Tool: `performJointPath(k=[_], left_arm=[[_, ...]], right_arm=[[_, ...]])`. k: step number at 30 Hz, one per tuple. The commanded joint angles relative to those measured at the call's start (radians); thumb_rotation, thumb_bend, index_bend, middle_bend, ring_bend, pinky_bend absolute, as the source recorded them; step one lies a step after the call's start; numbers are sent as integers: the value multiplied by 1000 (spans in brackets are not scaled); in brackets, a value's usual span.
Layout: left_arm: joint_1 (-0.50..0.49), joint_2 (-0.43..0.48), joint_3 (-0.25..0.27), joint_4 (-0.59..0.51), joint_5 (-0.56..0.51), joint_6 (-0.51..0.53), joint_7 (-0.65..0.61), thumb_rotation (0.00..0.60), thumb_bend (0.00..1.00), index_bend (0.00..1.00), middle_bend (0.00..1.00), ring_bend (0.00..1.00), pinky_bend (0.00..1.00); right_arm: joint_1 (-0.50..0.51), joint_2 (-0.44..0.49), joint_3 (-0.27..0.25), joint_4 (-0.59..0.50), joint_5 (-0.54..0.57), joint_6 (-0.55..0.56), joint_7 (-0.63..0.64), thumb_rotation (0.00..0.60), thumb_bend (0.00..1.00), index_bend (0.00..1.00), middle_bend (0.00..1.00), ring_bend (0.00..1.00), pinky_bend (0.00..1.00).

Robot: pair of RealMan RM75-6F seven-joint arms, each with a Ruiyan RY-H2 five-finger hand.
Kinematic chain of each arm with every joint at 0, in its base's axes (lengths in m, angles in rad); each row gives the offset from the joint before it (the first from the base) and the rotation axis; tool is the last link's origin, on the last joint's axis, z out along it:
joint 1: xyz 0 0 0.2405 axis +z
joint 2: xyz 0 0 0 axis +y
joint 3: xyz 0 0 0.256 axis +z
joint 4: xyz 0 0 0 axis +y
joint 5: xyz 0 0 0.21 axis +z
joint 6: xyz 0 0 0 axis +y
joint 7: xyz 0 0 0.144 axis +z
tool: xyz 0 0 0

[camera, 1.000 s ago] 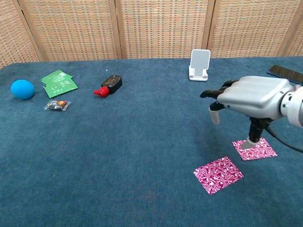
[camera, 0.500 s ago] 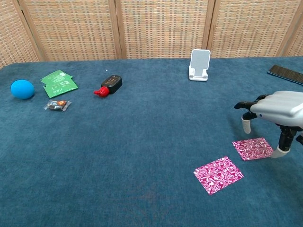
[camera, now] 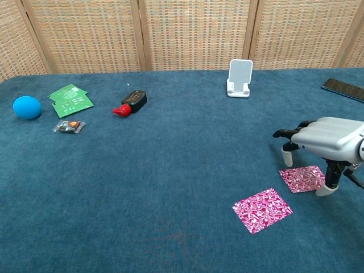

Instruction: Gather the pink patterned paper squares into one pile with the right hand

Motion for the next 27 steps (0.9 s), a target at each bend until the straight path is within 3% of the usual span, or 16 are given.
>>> performJointPath(k=[1,27], left_arm=[[1,0,0,0,1,1,-1,600,0,0,0,0,0],[0,-1,-1,0,-2,0,1,600,0,0,0,0,0]], right_arm=[[-1,-8,-1,13,-6,0,-5,600,169,381,0,176,124],[-2,-32,3,77,-1,-42,-1,600,178,442,0,176,124]])
